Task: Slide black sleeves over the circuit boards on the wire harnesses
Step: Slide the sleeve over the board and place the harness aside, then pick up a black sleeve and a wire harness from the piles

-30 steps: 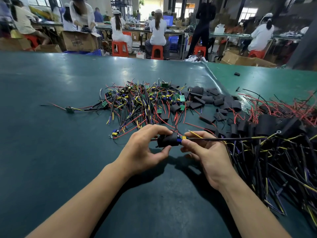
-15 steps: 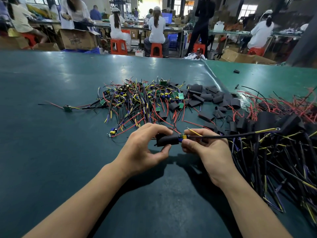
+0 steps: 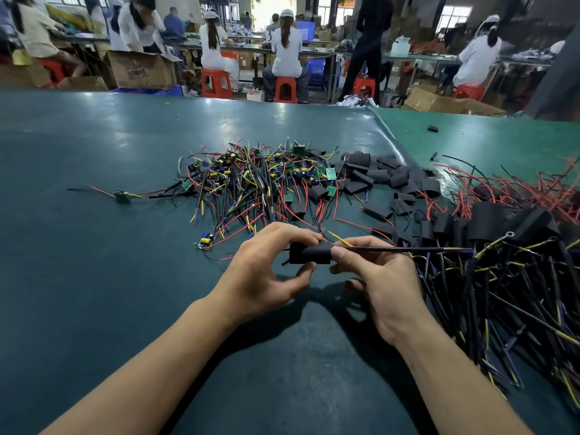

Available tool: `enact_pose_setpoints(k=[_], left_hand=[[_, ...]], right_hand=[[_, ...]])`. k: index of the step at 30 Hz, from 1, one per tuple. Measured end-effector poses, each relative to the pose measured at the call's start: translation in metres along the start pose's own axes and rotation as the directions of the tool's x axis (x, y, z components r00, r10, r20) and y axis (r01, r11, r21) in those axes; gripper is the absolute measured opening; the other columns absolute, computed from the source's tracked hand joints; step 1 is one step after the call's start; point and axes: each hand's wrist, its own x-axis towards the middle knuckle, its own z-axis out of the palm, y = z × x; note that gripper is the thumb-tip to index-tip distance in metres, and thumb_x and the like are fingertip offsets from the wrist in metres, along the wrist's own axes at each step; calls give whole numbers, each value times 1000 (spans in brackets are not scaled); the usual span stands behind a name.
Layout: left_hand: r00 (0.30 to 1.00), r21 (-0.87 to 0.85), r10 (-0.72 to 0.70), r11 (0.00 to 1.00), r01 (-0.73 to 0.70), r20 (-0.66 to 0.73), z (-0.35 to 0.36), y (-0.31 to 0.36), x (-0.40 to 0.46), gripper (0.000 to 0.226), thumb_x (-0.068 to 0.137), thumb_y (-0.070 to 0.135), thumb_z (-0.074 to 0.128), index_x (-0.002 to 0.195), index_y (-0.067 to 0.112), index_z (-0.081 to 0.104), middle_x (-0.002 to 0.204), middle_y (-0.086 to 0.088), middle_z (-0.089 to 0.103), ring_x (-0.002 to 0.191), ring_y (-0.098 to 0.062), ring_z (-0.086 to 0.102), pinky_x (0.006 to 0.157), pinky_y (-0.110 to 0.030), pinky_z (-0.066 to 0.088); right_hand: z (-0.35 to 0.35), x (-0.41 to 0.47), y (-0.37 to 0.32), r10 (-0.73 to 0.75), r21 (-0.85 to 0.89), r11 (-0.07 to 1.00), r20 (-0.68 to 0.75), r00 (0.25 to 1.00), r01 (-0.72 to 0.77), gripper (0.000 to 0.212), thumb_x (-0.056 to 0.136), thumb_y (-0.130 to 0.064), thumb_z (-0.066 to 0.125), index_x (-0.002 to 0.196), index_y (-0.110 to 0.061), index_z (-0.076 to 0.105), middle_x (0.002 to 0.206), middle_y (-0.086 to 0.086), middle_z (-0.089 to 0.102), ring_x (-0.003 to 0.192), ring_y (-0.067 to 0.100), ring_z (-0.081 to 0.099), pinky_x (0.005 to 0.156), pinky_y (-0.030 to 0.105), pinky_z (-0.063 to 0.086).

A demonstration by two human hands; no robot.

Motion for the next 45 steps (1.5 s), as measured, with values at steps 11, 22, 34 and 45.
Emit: enact_pose_setpoints(k=[11,22,34,45], left_hand=[[992,19,94,996,-92,-85,1,0,1,33,76,-1,78,107,-2,66,117,-8,67,111,-23,64,95,-39,51],[927,532,-340,762,370,-157,-2,-28,-6,35,83,33,68,113,15,67,120,-1,63,117,-26,50,98,-39,39],[807,422,-529,690,589,-262,-6,-36,-5,15,88,28,67,98,17,70,97,0,66,93,-26,59,85,-37,46],[626,530,-698,404,746,-348,-31,-61,-10,29,92,17,56,120,14,63,112,-16,60,107,-36,50,88,-43,42]], right_hand=[[4,-6,4,-132,-266,952,98,986,154,41,72,-52,67,74,-12,69,55,7,60,39,16,48,36,24,38],[-19,12,-16,18,200,977,-404,915,69,10,102,-24,51,99,-16,57,99,11,68,49,16,65,37,21,46],[-8,6,-1,-80,-135,990,-232,969,49,17,98,-15,57,86,-7,66,68,0,69,46,11,59,35,23,43],[-8,5,14,-200,-454,878,-66,978,149,21,96,-23,62,76,-22,67,70,-4,70,46,9,60,39,22,41]])
